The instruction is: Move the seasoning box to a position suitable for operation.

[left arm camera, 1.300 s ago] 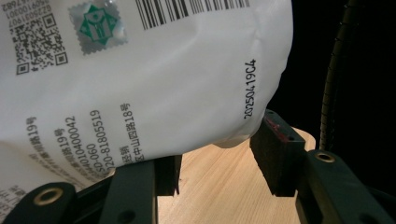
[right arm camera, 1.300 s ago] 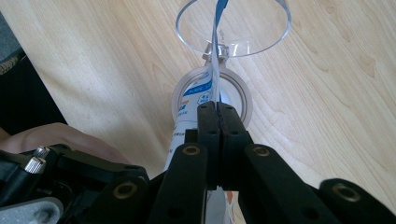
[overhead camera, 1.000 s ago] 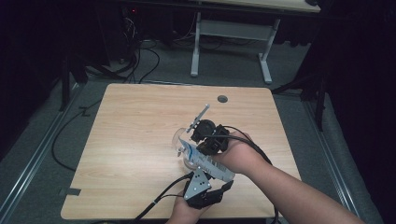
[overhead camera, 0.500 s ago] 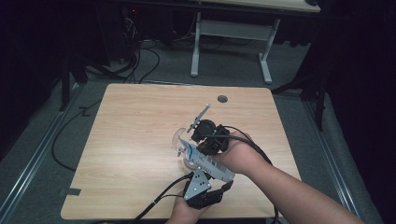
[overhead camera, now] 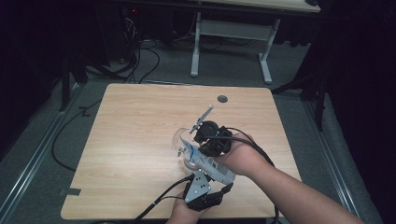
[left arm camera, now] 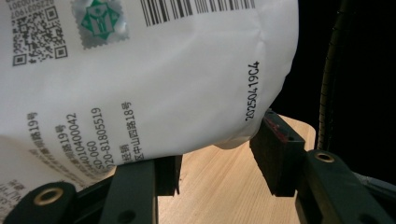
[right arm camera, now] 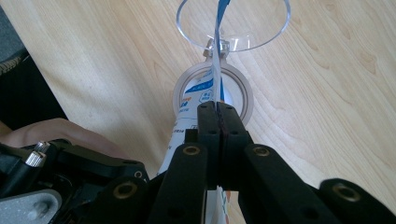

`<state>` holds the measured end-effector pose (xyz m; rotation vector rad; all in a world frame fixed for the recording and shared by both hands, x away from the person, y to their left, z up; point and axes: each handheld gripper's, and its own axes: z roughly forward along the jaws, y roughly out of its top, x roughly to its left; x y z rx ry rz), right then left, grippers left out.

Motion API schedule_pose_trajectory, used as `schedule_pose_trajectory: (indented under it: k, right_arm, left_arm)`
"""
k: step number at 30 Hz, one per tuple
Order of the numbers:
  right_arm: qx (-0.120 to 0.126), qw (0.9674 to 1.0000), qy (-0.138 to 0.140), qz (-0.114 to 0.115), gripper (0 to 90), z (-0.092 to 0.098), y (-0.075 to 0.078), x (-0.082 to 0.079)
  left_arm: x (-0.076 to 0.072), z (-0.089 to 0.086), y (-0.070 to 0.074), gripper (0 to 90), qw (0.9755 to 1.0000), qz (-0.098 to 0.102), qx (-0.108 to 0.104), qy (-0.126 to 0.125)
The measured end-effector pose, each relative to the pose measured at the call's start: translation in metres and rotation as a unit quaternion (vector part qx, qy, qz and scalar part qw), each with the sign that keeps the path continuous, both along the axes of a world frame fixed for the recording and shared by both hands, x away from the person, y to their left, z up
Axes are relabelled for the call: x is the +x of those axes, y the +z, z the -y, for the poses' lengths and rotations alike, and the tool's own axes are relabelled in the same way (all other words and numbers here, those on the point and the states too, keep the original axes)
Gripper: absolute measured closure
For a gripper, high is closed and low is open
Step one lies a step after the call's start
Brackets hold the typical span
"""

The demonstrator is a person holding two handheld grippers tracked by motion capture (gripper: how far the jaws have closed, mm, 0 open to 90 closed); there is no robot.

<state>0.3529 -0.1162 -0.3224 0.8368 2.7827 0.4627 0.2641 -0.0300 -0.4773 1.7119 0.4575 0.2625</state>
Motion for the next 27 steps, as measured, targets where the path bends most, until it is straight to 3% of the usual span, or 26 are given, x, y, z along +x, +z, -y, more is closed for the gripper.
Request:
schedule_pose_trajectory:
  k: [27]
  right_arm:
    - [0.003, 1.0000, -0.005, -0.004, 89.7, 0.006, -0.002, -0.004]
  left_arm:
    - [0.001, -0.003, -0.014, 55.4, 0.9997, -0.001, 0.023, 0.003]
